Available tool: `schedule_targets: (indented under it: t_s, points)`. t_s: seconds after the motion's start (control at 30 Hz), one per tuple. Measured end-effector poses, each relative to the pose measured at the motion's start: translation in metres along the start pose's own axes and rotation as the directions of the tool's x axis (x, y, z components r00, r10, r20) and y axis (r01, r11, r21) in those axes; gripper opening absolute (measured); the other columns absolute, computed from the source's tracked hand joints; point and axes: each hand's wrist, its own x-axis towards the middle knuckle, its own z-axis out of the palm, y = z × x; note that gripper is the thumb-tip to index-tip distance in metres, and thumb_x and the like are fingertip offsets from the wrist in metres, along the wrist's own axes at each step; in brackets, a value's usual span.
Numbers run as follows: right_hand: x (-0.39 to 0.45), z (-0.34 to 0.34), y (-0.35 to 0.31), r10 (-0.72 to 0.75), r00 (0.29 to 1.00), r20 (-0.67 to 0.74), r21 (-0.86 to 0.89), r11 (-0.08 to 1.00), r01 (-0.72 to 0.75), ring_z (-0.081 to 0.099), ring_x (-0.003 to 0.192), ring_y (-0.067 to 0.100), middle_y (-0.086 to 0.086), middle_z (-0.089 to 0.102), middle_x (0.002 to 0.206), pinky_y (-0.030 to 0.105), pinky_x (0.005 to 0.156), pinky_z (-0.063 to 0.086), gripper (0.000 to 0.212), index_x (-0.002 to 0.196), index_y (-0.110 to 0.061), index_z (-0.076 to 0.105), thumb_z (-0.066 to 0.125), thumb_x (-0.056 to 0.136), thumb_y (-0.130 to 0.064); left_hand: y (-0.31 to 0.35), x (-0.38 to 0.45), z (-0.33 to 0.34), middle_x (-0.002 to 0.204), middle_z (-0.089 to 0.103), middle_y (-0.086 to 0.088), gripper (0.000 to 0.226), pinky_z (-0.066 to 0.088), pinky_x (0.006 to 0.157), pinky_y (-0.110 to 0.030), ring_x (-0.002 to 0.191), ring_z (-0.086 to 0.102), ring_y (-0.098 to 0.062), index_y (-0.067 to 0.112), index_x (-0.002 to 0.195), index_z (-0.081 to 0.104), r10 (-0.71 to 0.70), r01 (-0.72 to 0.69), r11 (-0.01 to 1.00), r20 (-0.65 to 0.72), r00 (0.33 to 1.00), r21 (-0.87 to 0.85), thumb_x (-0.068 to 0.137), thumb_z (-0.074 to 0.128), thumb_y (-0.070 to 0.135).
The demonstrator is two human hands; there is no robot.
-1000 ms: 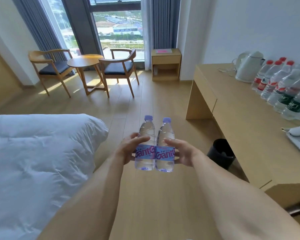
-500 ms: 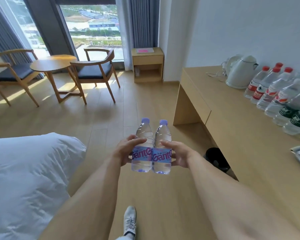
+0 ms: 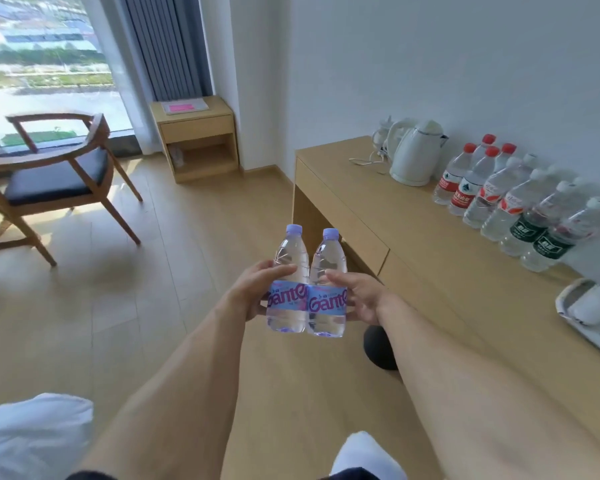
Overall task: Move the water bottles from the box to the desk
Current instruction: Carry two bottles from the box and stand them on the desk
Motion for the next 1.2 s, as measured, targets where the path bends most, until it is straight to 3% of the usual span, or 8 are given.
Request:
schedule_targets:
  t_s: [0.23,0.43,0.6,0.73,0.87,0.97,1.1,1.2]
  points:
    - [0.070,-0.013,-0.046,-0.017,0.999,-0.046,0.030,0.999,0.019,0.066,0.094,0.021,0.006,0.071,0.099,0.042,0.078,0.058,0.044,0.123,-0.015,0.066,0.070,0.088,-0.041,0.044,0.083,-0.012,0.094,0.071,-0.009,0.036,0.062,0.076,-0.046,0.084,0.068,-0.025,0.019,0.116,0.064,0.019,-0.020,0.999,0.036,0.999,0.031,0.085,0.077,0.033]
    - [0.158,-0.034,-0.096,-0.040,0.999,0.002,0.093,0.995,0.039,0.067,0.094,0.024,0.008,0.073,0.100,0.041,0.076,0.057,0.063,0.124,-0.012,0.067,0.078,0.072,-0.045,0.092,0.164,-0.023,0.098,0.072,-0.011,0.039,0.062,0.073,-0.045,0.085,0.070,-0.026,0.021,0.117,0.064,0.057,-0.056,0.996,-0.011,0.998,0.075,0.083,0.079,0.035]
    - [0.215,-0.063,-0.152,-0.049,0.998,0.043,0.134,0.990,0.043,0.071,0.079,0.020,0.005,0.075,0.085,0.039,0.075,0.057,0.036,0.118,-0.010,0.068,0.069,0.090,-0.033,0.144,0.231,-0.016,0.098,0.073,-0.011,0.048,0.062,0.078,-0.047,0.085,0.071,-0.026,0.023,0.116,0.066,0.039,-0.036,0.996,-0.042,0.998,0.078,0.074,0.083,0.040]
    - [0.247,-0.103,-0.182,-0.065,0.998,-0.007,0.147,0.987,0.066,0.069,0.084,0.021,0.008,0.074,0.097,0.040,0.074,0.057,0.031,0.114,-0.013,0.068,0.071,0.089,-0.031,0.176,0.284,0.010,0.096,0.072,-0.010,0.035,0.060,0.072,-0.042,0.083,0.069,-0.023,0.022,0.115,0.067,0.051,-0.050,0.997,-0.013,0.999,0.063,0.084,0.077,0.034]
    - [0.261,-0.154,-0.189,-0.051,0.992,-0.114,0.186,0.980,0.071,0.067,0.097,0.024,0.010,0.070,0.114,0.048,0.083,0.058,0.044,0.125,-0.016,0.066,0.075,0.086,-0.035,0.200,0.327,0.055,0.089,0.070,-0.007,0.030,0.060,0.065,-0.037,0.069,0.069,-0.017,0.020,0.115,0.068,0.035,-0.042,0.996,0.088,0.996,0.078,0.087,0.075,0.028]
    - [0.252,-0.194,-0.187,-0.041,0.975,-0.220,0.245,0.965,0.096,0.066,0.094,0.022,0.007,0.071,0.110,0.045,0.079,0.059,0.042,0.125,-0.017,0.066,0.073,0.088,-0.034,0.212,0.358,0.100,0.096,0.069,-0.013,0.034,0.057,0.054,-0.031,0.067,0.071,-0.019,0.015,0.120,0.065,0.011,-0.027,0.997,0.197,0.980,0.075,0.088,0.074,0.023]
    - [0.230,-0.245,-0.179,-0.018,0.919,-0.393,0.319,0.935,0.154,0.063,0.093,0.022,0.005,0.069,0.106,0.046,0.082,0.057,0.040,0.125,-0.017,0.066,0.073,0.088,-0.032,0.223,0.394,0.167,0.103,0.067,-0.012,0.041,0.060,0.065,-0.036,0.085,0.067,-0.024,0.022,0.120,0.064,-0.026,-0.061,0.975,0.382,0.924,0.214,0.083,0.078,0.034]
    - [0.215,-0.276,-0.172,0.006,0.854,-0.521,0.357,0.910,0.212,0.063,0.097,0.023,0.005,0.069,0.107,0.047,0.086,0.056,0.038,0.123,-0.016,0.067,0.074,0.088,-0.029,0.232,0.410,0.214,0.103,0.067,-0.010,0.057,0.059,0.078,-0.046,0.089,0.066,-0.026,0.023,0.119,0.065,-0.066,-0.084,0.962,0.520,0.851,0.259,0.067,0.079,0.040]
